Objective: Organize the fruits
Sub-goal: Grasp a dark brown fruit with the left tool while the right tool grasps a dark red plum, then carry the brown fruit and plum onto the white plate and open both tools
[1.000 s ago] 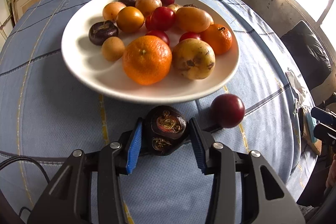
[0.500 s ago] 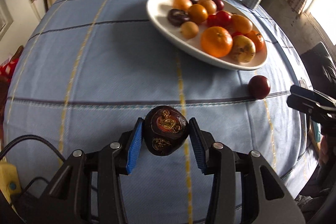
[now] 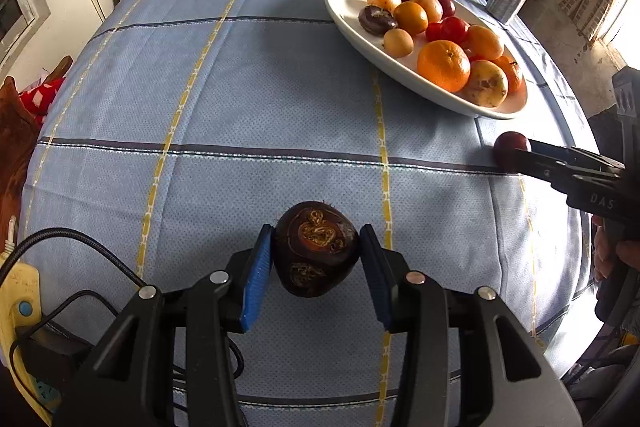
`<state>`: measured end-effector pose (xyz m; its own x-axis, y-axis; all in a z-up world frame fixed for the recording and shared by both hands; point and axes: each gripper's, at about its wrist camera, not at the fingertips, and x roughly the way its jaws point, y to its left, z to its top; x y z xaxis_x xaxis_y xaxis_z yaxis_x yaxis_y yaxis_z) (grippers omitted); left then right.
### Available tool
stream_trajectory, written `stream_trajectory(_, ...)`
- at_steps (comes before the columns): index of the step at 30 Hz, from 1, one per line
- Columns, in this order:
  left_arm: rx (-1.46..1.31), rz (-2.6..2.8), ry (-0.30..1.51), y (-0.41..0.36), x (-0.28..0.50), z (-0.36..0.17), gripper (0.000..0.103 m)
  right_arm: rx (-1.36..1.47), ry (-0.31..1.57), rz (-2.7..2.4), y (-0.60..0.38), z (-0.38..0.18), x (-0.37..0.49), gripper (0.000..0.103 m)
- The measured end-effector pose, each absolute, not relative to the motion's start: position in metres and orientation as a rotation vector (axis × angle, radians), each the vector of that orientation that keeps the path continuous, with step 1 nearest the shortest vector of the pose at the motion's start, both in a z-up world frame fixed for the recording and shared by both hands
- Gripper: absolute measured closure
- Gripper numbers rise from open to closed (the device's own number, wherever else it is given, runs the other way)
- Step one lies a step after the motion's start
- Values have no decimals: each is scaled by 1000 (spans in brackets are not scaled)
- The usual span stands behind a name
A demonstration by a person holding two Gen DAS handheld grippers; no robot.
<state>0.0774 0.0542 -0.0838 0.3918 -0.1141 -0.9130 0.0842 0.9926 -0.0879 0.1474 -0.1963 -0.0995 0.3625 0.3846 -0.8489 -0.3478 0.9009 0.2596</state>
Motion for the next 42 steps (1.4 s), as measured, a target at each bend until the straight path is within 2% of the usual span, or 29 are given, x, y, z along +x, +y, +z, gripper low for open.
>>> stream_trajectory(3,-23,-131,1166,50,79,-86,60,38,1117,474,-196,-104,150,57)
stream_trajectory(6,-17,-139,1169,47,81,-88,60,48,1117,485,-197,-105,150,64)
stream_trajectory(19,8,-218,1182,27,89,-93,60,71,1126,455,-210,-105,118,66)
stream_trajectory(25,18,-271,1151,17,94,-78,60,129,1094,375,-239,-91,88,66)
stream_trajectory(31,39,-279,1062,27,114,-30,60,182,996,284,-277,-47,75,66)
stream_trajectory(42,148,-256,791,38,182,120,60,194,643,242,-334,109,139,66)
